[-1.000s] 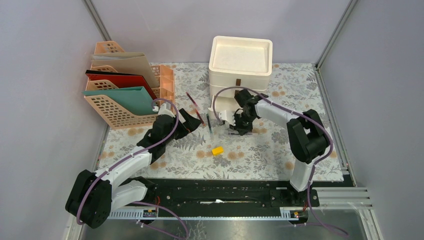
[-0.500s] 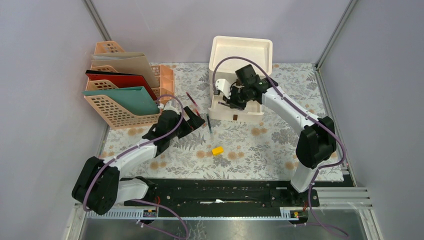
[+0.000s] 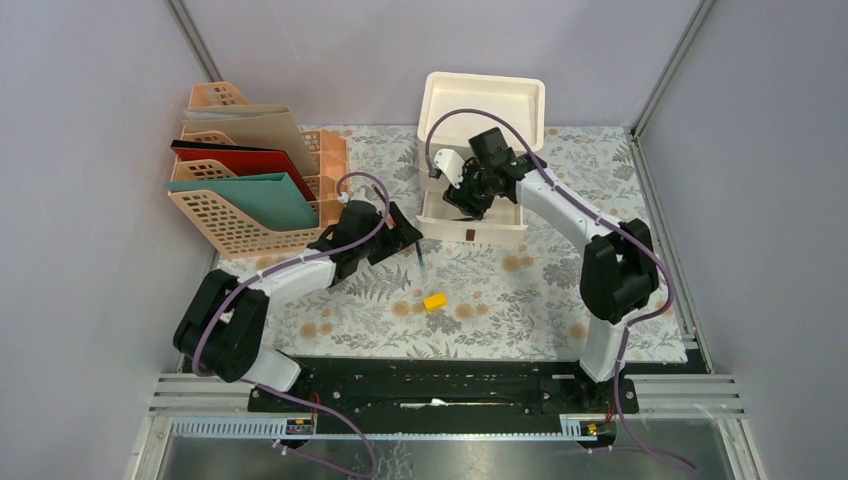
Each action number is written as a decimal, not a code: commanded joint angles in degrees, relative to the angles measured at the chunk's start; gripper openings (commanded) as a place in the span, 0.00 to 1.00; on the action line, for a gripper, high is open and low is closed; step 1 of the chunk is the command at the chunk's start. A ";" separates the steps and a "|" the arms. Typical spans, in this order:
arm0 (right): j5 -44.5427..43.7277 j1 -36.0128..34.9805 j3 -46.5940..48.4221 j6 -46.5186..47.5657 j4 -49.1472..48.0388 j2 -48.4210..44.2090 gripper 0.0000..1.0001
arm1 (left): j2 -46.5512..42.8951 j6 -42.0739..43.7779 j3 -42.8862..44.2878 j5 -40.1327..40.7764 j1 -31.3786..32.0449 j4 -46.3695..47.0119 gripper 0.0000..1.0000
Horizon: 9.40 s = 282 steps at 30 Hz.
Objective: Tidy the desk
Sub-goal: Place the stationery in the drawer, then pick up the stationery from the center of the board, then place the stationery in the drawer, then pick up the stationery from the center of the board.
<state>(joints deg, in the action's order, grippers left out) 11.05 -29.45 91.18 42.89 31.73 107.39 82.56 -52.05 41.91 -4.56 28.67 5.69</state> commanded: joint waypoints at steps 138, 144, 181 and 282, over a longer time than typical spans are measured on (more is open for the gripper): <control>-6.52 3.26 -16.25 -7.98 -6.81 -13.22 0.01 | -15.00 -3.03 -5.74 -4.16 -3.90 6.96 0.98; -9.66 3.18 -17.07 -6.18 -8.00 -10.84 0.02 | -5.82 -0.66 3.99 3.60 -0.90 -9.71 0.90; -4.04 5.28 -16.18 -11.85 -9.67 -11.50 0.90 | 28.46 -2.10 29.47 19.52 9.40 -32.77 0.41; 50.67 4.80 -16.36 -37.70 -12.57 -13.88 1.00 | -5.26 -12.20 -0.62 -5.99 4.38 28.14 0.00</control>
<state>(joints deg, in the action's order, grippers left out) 55.72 -24.38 72.01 7.01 20.08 94.41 75.50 -64.93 40.07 -9.30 33.36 29.41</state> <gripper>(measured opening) 0.993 0.040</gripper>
